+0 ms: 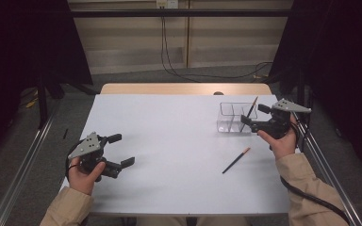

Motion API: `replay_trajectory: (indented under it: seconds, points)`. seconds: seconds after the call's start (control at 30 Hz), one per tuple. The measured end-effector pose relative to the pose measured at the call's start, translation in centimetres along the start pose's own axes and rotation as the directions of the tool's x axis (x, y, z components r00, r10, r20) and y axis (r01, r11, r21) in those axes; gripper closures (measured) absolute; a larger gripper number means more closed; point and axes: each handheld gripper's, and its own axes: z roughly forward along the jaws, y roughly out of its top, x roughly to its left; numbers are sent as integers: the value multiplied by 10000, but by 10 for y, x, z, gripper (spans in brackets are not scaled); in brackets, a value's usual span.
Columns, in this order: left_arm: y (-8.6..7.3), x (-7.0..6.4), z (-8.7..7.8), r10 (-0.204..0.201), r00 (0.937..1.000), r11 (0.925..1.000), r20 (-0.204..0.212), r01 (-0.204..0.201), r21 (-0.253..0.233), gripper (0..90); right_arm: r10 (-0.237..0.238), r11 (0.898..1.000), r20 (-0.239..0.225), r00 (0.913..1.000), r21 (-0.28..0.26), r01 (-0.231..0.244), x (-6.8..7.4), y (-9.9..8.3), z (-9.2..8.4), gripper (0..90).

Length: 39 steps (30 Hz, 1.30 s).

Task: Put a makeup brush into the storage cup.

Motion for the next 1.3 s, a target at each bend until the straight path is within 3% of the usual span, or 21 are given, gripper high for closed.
replay_trajectory:
  seconds: [0.37, 0.93, 1.3]
  points:
    - [0, 0, 1, 9, 10000, 10000, -30, -8, 29, 0, -242, 9997, -403, 9989, -6, 242, 14, -6, -6, 44]
    - [-2, 0, 2, -19, 10000, 10000, 79, 18, 74, 1, -180, 9998, -846, 9962, -137, 169, 33, -18, -21, 37]
    - [-2, 1, 1, -4, 10000, 10000, 67, 3, 69, 1, 10, 9999, -1002, 9950, -108, -21, 36, -28, -27, 37]
